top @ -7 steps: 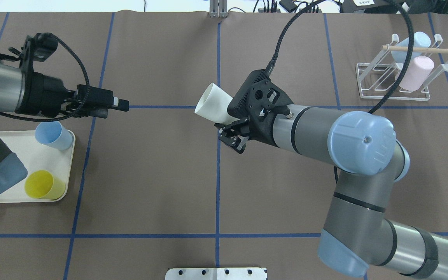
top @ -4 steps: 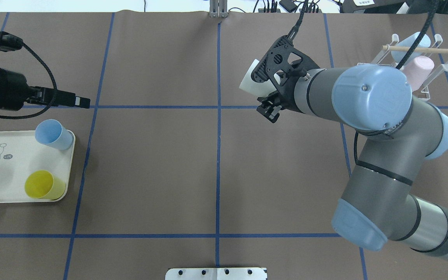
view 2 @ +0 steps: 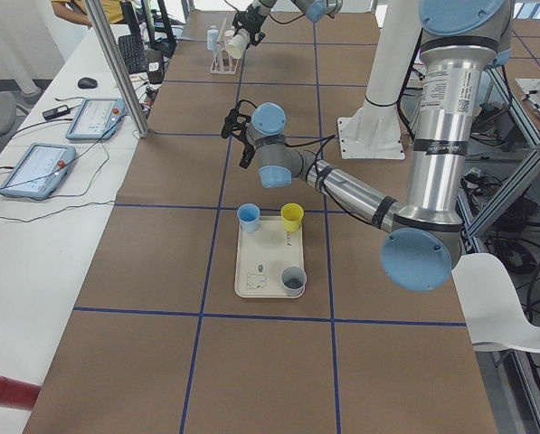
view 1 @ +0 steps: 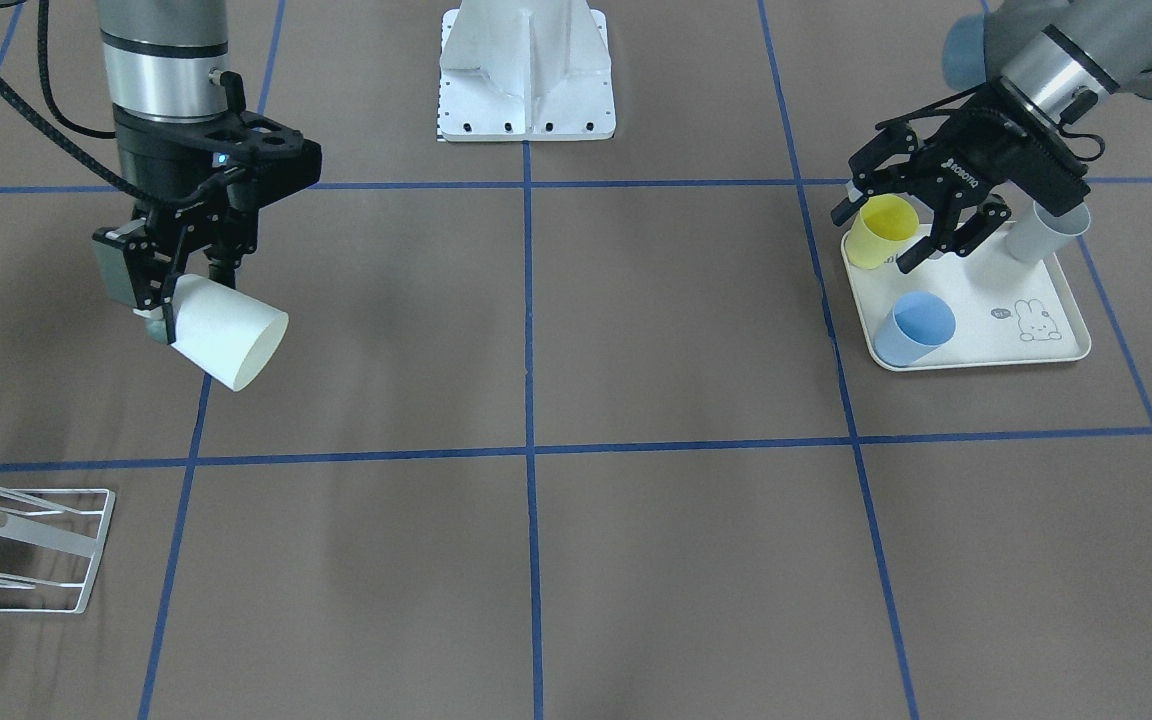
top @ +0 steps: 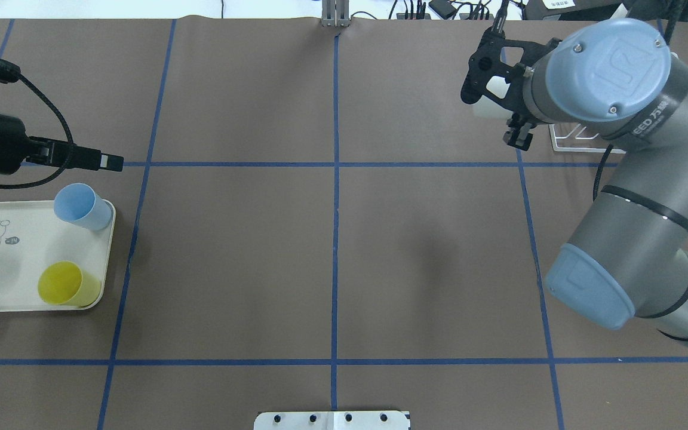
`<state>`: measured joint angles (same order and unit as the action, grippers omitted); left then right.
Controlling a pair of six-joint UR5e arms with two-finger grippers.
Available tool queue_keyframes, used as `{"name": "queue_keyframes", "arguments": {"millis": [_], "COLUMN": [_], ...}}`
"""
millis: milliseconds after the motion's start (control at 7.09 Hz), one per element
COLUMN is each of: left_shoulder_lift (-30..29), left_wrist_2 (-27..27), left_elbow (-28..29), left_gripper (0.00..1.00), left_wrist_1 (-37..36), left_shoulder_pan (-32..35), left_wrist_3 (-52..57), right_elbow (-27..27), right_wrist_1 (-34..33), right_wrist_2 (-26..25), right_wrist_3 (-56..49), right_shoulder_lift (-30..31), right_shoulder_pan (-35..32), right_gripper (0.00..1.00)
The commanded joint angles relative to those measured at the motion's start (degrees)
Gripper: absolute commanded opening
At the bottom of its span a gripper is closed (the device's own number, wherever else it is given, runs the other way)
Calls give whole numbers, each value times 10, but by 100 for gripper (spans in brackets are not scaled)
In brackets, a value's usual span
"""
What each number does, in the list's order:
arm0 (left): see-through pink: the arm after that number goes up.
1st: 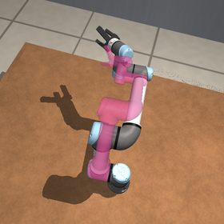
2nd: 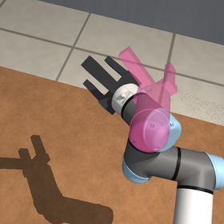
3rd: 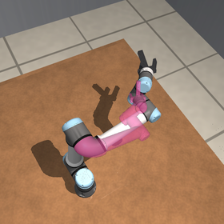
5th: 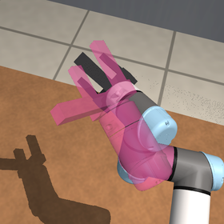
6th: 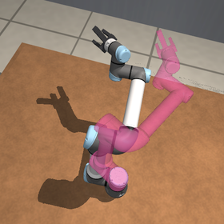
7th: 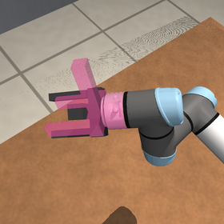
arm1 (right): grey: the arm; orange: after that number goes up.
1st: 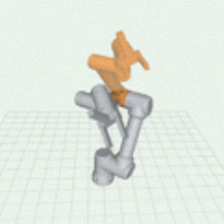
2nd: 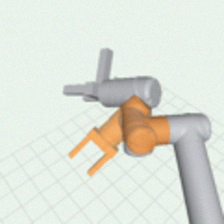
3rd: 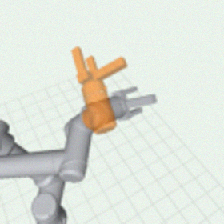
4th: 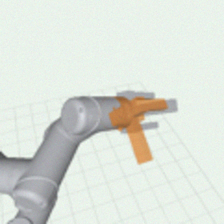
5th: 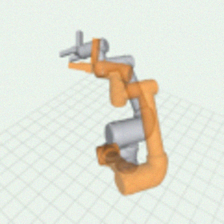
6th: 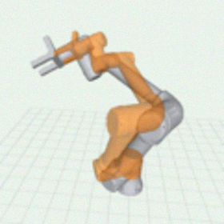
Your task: Transfer IKEA cup to right arm and place on rack
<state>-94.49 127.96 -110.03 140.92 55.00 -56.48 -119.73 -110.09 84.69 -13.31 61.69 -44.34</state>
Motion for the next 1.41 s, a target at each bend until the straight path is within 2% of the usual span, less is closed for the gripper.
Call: {"name": "queue_keyframes", "arguments": {"millis": [0,141,423,705,847,1129,1270], "left_shoulder_lift": [3,3,3,3,3,3,3], "left_wrist_2": [-1,-1,-1,-1,-1,-1,-1], "left_elbow": [-3,-4,-7,-7,-7,-7,-7], "left_gripper": [100,100,100,100,100,100,100], "left_wrist_1": [1,2,2,3,3,3,3], "left_shoulder_pan": [-2,-1,-2,-2,-2,-2,-2], "left_wrist_3": [-2,-4,-6,-6,-7,-7,-7], "right_elbow": [-2,-1,32,76,92,140,143], "right_wrist_1": [-143,-192,-209,-203,-202,-136,-132], "right_wrist_2": [-62,-126,-185,-189,-218,-225,-226], "right_wrist_3": [-154,-209,-249,-250,-248,-254,-255], "right_shoulder_lift": [-1,1,18,25,19,24,25], "right_shoulder_pan": [-35,-35,-32,-28,-17,-17,-18], "right_gripper": [0,0,0,0,0,0,0]}}
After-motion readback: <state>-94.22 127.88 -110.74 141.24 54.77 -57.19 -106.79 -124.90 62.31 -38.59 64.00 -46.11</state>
